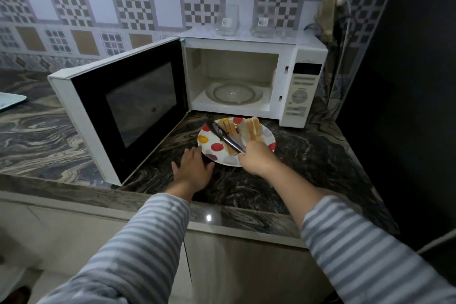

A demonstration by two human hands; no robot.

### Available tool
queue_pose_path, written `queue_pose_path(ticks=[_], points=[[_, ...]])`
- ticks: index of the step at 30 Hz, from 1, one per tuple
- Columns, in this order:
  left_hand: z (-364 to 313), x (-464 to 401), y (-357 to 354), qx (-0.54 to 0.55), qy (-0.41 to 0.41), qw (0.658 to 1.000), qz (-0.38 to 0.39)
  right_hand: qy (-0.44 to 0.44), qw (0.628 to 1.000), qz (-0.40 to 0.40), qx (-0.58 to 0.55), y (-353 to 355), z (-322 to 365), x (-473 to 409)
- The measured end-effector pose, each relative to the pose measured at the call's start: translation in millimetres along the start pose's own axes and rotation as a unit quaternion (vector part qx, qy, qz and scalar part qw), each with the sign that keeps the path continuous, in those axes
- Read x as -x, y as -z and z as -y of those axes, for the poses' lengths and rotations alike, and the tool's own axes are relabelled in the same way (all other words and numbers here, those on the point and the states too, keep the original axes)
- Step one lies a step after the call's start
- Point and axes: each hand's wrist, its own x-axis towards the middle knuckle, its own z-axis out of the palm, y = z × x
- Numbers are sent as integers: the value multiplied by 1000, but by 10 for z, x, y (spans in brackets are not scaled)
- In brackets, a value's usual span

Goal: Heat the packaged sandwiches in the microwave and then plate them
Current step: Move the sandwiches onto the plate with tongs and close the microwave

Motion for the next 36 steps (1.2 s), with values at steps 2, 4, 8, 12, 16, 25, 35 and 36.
queue_pose_path(ticks=[2, 4, 8, 12, 16, 25, 35, 36], points=[[54, -114, -40, -4, 6, 1000, 19, -12, 1000, -12, -14, -178, 83, -117], [107, -224, -77, -11, 10, 999, 34, -35, 999, -24, -27, -362, 156, -222], [207, -385, -145, -27, 8, 998, 54, -66, 996, -59, 14, -687, 217, -399], [236, -489, -201, -65, -7, 997, 50, -58, 993, -98, 28, -831, 180, -524], [207, -565, -229, -75, -19, 995, 57, -33, 989, -126, 63, -797, 97, -529], [205, -845, -242, -58, -6, 997, 52, -115, 962, -241, -56, -299, -792, -861], [236, -1048, -322, -80, -5, 997, 24, -93, 993, -31, 65, -401, -1226, -1396], [244, -1060, -333, -80, -3, 997, 20, -92, 992, -31, 81, -419, -1232, -1400]])
